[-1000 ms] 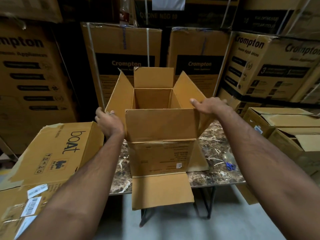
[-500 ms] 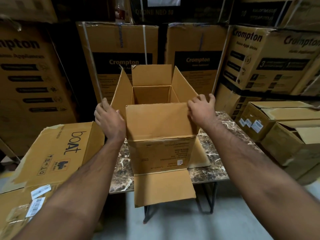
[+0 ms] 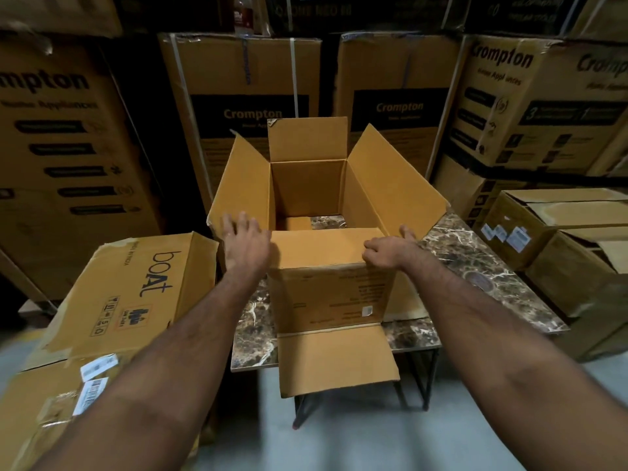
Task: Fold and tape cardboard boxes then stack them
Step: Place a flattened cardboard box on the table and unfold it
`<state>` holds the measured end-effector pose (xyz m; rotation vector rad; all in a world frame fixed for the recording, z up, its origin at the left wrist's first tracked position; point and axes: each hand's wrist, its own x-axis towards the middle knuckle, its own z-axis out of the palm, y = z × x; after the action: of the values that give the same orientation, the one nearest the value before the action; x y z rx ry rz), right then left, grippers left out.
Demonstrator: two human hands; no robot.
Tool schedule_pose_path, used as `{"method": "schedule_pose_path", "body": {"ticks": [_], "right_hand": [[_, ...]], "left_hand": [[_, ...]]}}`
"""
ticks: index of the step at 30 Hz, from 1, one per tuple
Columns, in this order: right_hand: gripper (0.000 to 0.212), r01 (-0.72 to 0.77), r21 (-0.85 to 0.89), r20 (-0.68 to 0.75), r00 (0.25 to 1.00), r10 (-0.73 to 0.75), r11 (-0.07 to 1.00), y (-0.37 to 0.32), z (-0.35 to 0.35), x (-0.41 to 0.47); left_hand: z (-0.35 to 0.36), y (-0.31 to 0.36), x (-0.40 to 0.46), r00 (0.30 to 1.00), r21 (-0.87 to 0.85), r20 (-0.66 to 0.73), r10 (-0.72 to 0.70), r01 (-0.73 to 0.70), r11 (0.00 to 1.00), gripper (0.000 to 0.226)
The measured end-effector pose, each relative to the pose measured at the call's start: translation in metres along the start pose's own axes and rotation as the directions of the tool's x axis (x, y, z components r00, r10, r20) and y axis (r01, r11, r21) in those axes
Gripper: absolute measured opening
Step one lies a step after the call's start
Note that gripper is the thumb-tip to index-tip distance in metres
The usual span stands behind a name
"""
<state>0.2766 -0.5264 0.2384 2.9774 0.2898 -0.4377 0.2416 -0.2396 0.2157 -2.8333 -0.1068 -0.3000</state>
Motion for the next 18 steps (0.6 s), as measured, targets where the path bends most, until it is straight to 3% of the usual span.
{"method": "schedule_pose_path", "body": {"ticks": [2, 4, 9, 18], "right_hand": [[0.062, -0.005, -0.021, 0.054, 0.999, 0.006, 1.000, -0.005, 0.001, 0.003], [0.065, -0.016, -0.030, 0.060, 0.998, 0.018, 0.999, -0.006, 0.004, 0.007], [0.063, -0.033, -0.020, -0.007, 0.999, 0.032, 0.999, -0.014, -0.002, 0.014], [0.082, -0.023, 0.107, -0.083, 0.996, 0.032, 0.994, -0.024, -0.025, 0.107]], "left_hand": [[0.014, 0.005, 0.001, 0.993, -0.115, 0.060, 0.104, -0.096, 0.989, 0.046], [0.019, 0.009, 0.006, 0.987, -0.173, 0.121, 0.107, -0.085, 0.981, 0.039], [0.009, 0.020, 0.021, 0.960, -0.163, 0.248, 0.128, -0.089, 0.983, 0.050], [0.023, 0.043, 0.095, 0.932, -0.130, 0.353, 0.085, -0.041, 0.991, 0.065]]}}
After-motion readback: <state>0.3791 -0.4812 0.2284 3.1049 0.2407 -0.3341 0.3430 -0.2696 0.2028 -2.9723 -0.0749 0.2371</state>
